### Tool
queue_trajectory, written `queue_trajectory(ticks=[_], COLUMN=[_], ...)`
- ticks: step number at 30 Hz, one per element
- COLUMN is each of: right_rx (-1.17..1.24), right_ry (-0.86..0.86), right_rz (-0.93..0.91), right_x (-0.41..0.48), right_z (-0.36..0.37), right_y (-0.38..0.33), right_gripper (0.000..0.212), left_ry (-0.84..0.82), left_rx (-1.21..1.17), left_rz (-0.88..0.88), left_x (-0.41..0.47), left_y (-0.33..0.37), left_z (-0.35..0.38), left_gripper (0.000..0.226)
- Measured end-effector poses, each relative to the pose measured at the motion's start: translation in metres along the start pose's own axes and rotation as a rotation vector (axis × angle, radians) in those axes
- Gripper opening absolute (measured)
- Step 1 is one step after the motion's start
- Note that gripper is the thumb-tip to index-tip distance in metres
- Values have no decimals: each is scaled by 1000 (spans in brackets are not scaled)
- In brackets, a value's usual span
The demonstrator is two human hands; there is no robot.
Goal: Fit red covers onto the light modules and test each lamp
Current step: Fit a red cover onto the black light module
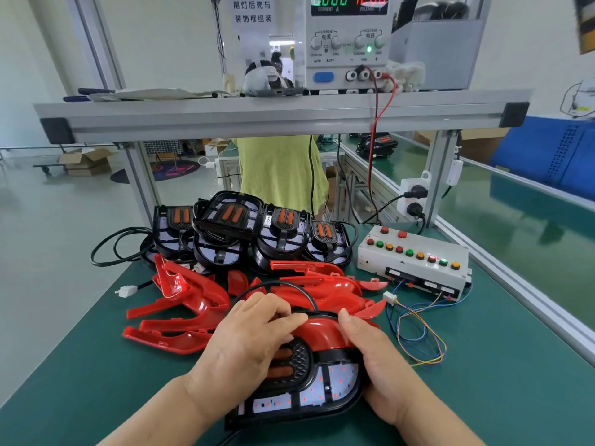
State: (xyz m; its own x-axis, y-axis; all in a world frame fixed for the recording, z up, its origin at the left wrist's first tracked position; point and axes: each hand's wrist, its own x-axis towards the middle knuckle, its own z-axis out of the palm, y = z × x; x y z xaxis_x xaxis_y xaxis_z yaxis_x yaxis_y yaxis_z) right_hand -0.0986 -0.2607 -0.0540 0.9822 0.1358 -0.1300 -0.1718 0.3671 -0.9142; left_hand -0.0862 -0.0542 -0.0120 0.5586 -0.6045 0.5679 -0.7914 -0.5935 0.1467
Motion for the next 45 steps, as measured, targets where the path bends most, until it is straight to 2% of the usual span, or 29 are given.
queue_trajectory(ticks=[11,19,26,30,32,33,35,37,40,43,45], right_rx=[-34,13,-46,-148,-136,-127,-121,-112,-108,-105,-103], right_ry=[124,79,33,110,110,106,97,81,75,71,64], right_rz=[-1,-4,-60,-84,-82,-80,-75,-66,-65,-74,-74], right_x=[1,1,2,3,3,3,3,3,2,0,0], right_z=[1,-1,1,5,5,5,4,3,3,3,2], right_y=[3,2,9,13,13,12,12,12,11,11,11], right_gripper=[43,42,43,58,56,55,54,51,51,51,47], left_ry=[-21,6,61,32,73,110,226,185,-33,-77,-90], left_rx=[47,87,89,62,-40,-160,-383,-530,-757,-922,-1121], left_rz=[-5,33,41,20,-116,-276,-669,-936,-1046,-1066,-1050], left_x=[1,0,-6,-4,-4,-4,-8,-15,-26,-30,-29], left_y=[5,1,-1,1,3,5,3,-1,-4,-7,-9], left_z=[-4,-2,8,7,3,-2,-12,-22,-23,-20,-19], left_gripper=[50,54,56,44,34,34,50,55,45,24,26])
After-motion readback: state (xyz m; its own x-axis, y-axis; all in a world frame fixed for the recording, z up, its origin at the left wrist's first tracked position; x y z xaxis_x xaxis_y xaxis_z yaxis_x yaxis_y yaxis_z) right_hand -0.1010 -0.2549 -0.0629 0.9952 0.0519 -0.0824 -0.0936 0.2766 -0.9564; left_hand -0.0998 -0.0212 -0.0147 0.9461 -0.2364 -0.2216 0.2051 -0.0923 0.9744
